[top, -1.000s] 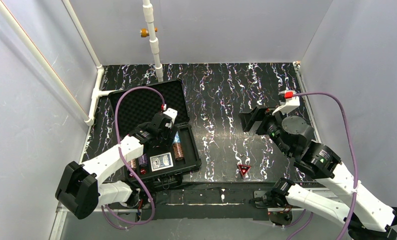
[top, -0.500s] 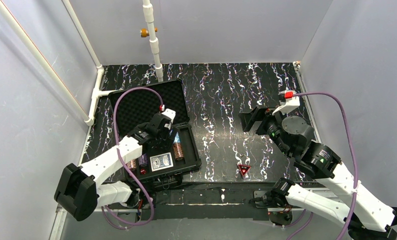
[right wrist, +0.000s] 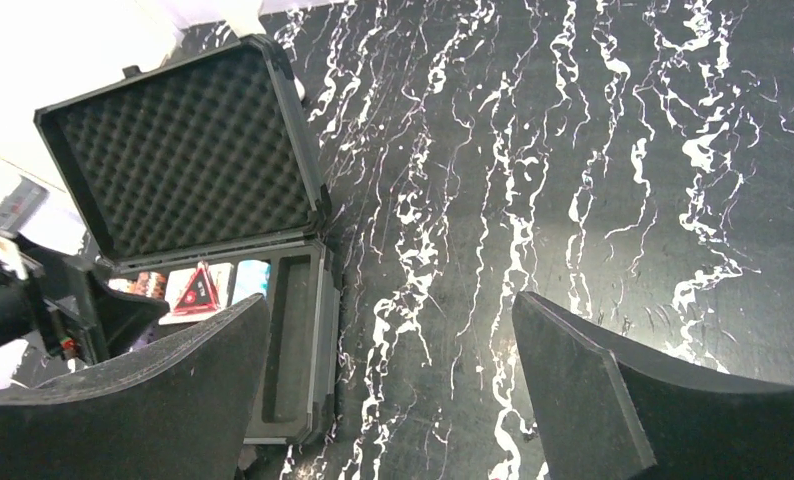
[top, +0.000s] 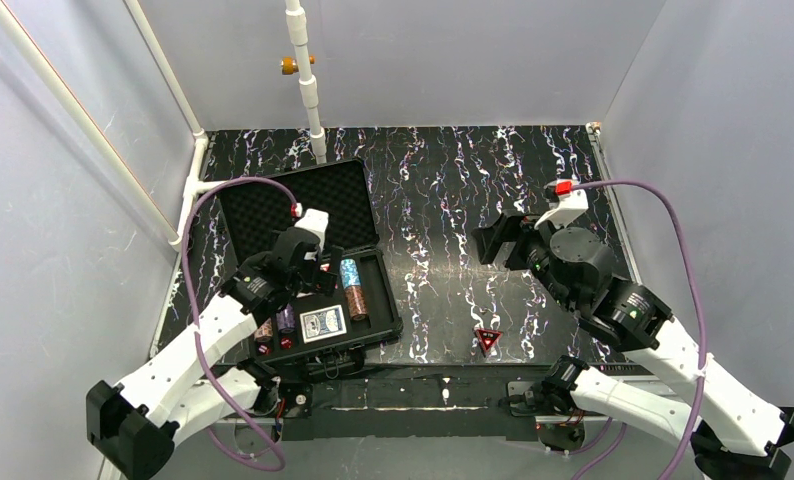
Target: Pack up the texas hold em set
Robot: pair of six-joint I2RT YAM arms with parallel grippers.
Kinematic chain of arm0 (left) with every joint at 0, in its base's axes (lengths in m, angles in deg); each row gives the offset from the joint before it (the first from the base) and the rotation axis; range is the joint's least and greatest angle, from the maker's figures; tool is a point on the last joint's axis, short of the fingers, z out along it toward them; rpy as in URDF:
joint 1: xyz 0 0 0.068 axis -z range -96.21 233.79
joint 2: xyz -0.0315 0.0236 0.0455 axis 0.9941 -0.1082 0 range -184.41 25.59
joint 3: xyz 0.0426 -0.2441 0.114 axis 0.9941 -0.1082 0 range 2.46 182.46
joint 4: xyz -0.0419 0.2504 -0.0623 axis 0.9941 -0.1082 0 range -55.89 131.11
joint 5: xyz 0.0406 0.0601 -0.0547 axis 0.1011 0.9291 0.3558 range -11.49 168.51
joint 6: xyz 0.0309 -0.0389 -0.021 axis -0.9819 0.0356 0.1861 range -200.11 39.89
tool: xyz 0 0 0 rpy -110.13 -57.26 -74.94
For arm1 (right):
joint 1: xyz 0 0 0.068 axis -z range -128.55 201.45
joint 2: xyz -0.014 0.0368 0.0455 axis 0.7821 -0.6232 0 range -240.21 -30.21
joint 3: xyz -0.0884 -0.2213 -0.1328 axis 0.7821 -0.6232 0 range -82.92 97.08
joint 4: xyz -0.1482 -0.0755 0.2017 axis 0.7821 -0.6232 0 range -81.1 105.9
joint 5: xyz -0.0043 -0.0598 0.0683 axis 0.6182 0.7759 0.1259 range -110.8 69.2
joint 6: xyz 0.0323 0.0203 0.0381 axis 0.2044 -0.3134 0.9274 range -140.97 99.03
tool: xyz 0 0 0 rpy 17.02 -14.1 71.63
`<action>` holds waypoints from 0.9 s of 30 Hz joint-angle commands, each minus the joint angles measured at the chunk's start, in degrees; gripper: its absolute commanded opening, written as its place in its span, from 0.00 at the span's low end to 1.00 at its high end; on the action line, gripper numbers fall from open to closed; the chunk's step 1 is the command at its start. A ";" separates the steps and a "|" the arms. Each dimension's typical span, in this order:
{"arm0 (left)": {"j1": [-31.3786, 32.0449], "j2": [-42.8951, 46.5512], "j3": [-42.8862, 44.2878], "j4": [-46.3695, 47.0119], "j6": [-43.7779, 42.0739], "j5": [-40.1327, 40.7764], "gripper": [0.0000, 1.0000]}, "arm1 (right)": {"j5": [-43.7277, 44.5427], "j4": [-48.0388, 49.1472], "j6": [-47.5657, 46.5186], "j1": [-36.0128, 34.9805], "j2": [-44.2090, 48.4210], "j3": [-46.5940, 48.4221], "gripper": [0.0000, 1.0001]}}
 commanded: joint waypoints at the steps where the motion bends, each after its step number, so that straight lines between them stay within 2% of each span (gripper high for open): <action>1: -0.27 4.24 2.46 -2.89 7.81 2.99 0.97 | -0.59 -0.55 0.70 0.12 -0.45 0.42 0.98; 4: -0.29 5.78 5.11 -4.11 8.30 -2.45 0.98 | -0.68 -1.64 0.73 0.17 -1.40 1.18 0.98; 11: -0.21 9.82 6.13 -5.80 9.21 -3.98 0.98 | -1.48 -5.91 2.05 0.18 -4.76 2.79 0.98; 18: -0.21 11.10 5.50 -8.32 7.28 1.83 0.98 | 1.00 -13.20 7.87 0.18 -10.59 5.38 0.98; 22: -0.20 9.92 5.91 -9.15 7.21 1.84 0.98 | 2.14 -17.38 12.28 0.17 -13.09 6.87 0.98; 27: -0.20 9.05 6.18 -9.87 6.99 1.31 0.98 | 2.12 -14.50 20.47 0.18 -10.68 2.00 0.98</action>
